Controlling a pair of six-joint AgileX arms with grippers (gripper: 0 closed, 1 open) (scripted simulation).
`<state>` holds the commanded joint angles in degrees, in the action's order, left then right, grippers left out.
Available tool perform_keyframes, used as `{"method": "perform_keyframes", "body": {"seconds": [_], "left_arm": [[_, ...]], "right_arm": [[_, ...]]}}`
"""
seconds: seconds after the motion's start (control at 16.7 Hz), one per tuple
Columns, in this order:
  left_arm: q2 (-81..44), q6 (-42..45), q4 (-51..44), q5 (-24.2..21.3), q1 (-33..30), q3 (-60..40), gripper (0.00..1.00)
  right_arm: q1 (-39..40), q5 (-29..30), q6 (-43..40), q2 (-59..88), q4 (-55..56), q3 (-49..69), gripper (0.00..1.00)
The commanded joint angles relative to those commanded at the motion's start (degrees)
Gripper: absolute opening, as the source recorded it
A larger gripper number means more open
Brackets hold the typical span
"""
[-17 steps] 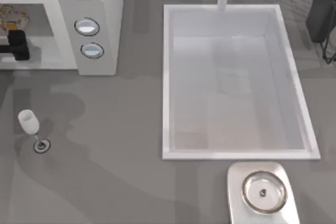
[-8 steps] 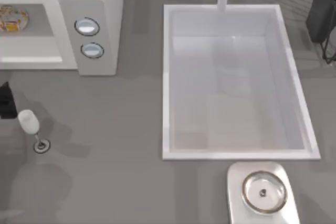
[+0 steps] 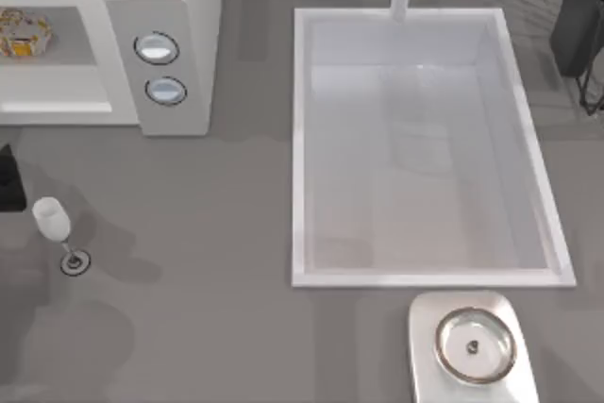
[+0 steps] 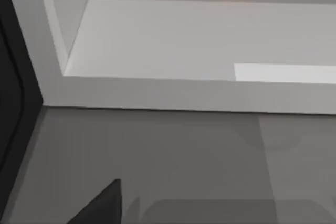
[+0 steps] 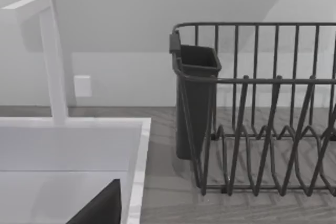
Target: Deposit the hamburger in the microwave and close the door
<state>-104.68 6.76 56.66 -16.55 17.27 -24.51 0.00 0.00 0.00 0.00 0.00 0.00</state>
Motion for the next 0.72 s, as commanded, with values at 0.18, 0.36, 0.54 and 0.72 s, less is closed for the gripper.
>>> {"method": "perform_keyframes", "body": {"seconds": [0.18, 0.36, 0.54, 0.72], "left_arm": [[5.79, -0.06, -7.38, 0.07, -0.03, -1.84, 1.0], [13.13, -0.08, -18.43, 0.06, -0.16, -4.19, 1.0], [19.99, -0.09, -27.94, 0.1, -0.22, -6.43, 1.0], [23.64, -0.07, -31.97, 0.12, -0.19, -7.77, 1.0]], "right_arm": [[0.0, 0.0, 0.0, 0.0, 0.0, 0.0, 1.0], [0.0, 0.0, 0.0, 0.0, 0.0, 0.0, 1.0], [0.0, 0.0, 0.0, 0.0, 0.0, 0.0, 1.0], [0.0, 0.0, 0.0, 0.0, 0.0, 0.0, 1.0]]}}
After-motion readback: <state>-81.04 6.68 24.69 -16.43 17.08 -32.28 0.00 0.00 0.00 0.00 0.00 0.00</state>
